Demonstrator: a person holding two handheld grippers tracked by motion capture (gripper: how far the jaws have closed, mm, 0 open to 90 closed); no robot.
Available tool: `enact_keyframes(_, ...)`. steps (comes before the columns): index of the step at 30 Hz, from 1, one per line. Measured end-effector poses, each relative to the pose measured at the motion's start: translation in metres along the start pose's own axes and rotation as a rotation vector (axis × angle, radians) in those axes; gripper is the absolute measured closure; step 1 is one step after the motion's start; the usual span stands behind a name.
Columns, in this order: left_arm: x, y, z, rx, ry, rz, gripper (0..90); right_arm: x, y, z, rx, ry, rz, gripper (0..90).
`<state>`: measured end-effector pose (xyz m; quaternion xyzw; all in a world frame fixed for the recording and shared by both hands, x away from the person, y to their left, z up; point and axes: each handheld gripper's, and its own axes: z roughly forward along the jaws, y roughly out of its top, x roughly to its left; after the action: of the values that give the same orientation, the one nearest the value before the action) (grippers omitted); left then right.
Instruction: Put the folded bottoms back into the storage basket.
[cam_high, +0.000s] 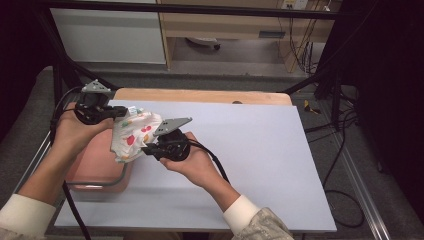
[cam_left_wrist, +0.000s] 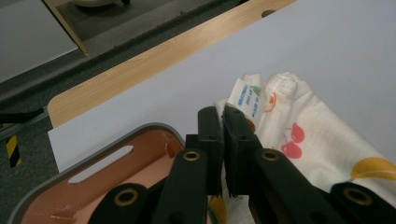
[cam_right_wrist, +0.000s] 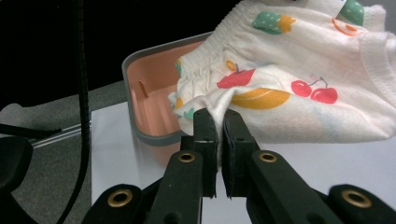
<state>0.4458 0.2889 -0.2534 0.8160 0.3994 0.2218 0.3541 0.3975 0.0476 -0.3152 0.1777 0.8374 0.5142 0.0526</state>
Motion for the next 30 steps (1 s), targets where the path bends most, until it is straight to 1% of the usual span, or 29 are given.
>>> enact_keyframes(5,0.003,-0.001,-0.003,-0.002,0.014,-0.002,87.1,-0.001,0.001,0.003,-0.009,0.001,0.002,86.3)
enact_keyframes(7,0.004,-0.002,-0.003,-0.001,0.015,-0.003,87.1,0.000,0.002,0.005,-0.010,0.002,-0.013,86.2)
enact_keyframes(12,0.007,-0.003,-0.005,-0.005,0.021,-0.013,87.0,0.003,0.001,0.011,-0.024,0.001,-0.022,86.2)
enact_keyframes(16,0.010,-0.006,-0.008,-0.005,0.029,-0.013,87.1,0.004,0.001,0.015,-0.030,0.005,-0.021,86.2)
enact_keyframes(22,0.015,-0.012,-0.010,-0.006,0.038,-0.028,87.0,0.006,-0.001,0.020,-0.046,0.000,-0.024,86.2)
enact_keyframes(30,0.022,-0.019,-0.013,-0.003,0.045,-0.048,87.0,0.012,-0.002,0.030,-0.044,0.007,-0.033,86.2)
